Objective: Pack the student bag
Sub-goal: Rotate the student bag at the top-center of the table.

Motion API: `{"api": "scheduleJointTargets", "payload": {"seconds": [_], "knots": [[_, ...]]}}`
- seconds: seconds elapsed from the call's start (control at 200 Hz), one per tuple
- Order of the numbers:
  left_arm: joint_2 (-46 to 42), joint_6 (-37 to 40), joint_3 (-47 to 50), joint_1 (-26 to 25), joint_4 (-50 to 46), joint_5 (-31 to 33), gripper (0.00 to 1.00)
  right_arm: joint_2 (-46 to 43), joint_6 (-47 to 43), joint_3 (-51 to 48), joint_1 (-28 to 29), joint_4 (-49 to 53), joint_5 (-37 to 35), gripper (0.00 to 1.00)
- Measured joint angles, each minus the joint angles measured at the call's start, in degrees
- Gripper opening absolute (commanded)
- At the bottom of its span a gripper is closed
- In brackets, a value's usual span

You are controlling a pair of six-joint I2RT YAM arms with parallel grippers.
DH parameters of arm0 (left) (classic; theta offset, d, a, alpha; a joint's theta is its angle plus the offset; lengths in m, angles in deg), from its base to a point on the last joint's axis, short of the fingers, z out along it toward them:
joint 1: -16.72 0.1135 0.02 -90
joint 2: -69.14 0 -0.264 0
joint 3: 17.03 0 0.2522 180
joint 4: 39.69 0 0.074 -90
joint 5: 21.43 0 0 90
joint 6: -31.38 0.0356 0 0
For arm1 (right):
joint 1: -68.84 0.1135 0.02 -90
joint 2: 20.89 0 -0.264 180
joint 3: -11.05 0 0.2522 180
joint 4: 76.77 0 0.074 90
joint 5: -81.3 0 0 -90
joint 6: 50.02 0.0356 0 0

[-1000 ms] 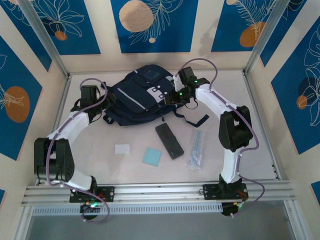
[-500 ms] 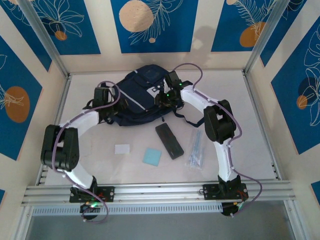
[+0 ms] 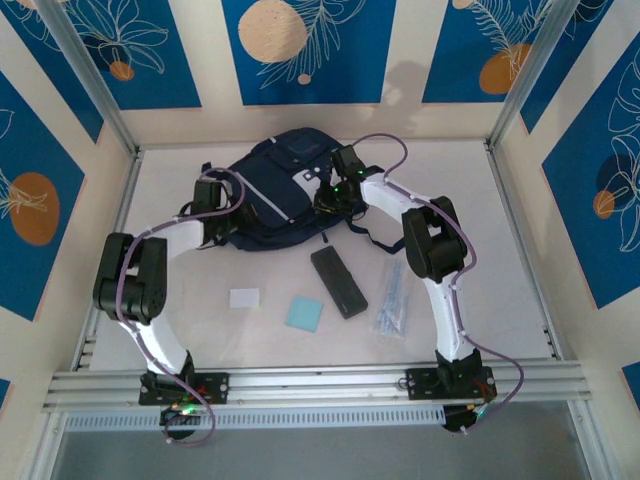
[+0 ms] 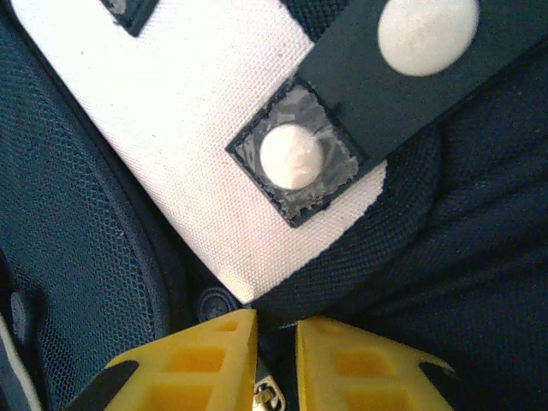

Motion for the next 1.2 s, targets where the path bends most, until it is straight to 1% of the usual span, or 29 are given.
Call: {"api": "scheduleJointTargets", "payload": {"seconds": [0.105, 0.145, 0.28, 0.495, 0.55, 0.635, 0.74, 0.83, 0.945, 1.07, 1.2], "knots": [[0.61, 0.00, -0.79, 0.07, -0.02, -0.02, 0.36, -0.09, 0.74, -1.38, -0.28, -2.54, 2.60, 0.30], [0.61, -0.04, -0.87, 0.09, 0.00, -0.02, 0.36, -0.33, 0.98, -1.97, -0.20, -3.41, 3.15, 0.31], [0.61, -1.05, -0.87, 0.09, 0.24, 0.11, 0.37, -2.16, 1.73, -4.70, 0.94, -6.08, 3.98, 0.31], [1.49, -2.64, -1.42, 0.44, 2.67, 3.17, 0.40, -3.87, 4.31, -8.52, 2.23, -9.57, 5.95, 0.31], [2.16, -2.54, -2.40, 0.50, 2.58, 3.91, 0.41, -4.24, 4.46, -9.31, 2.29, -10.32, 7.17, 0.31], [3.65, -1.42, -4.61, 0.52, 2.03, 4.15, 0.42, -5.31, 4.42, -10.84, 2.51, -12.13, 11.19, 0.29], [5.51, -0.07, -7.72, 0.52, 0.74, 4.07, 0.43, -6.03, 2.86, -11.32, 2.95, -12.85, 14.69, 0.29], [7.04, 0.92, -10.32, 0.52, -0.81, 3.87, 0.44, -5.57, -0.92, -10.01, 3.13, -10.99, 14.21, 0.29], [8.02, 1.95, -12.44, 0.48, -2.25, 3.48, 0.46, -4.44, -4.81, -7.56, 3.37, -8.81, 11.65, 0.33], [8.02, 3.26, -13.31, 0.46, -4.00, 3.21, 0.48, -3.39, -5.90, -5.86, 3.30, -7.50, 9.77, 0.34], [8.02, 3.43, -13.75, 0.44, -4.81, 3.02, 0.51, -0.98, -5.86, -3.04, 3.76, -6.62, 10.27, 0.34]]}}
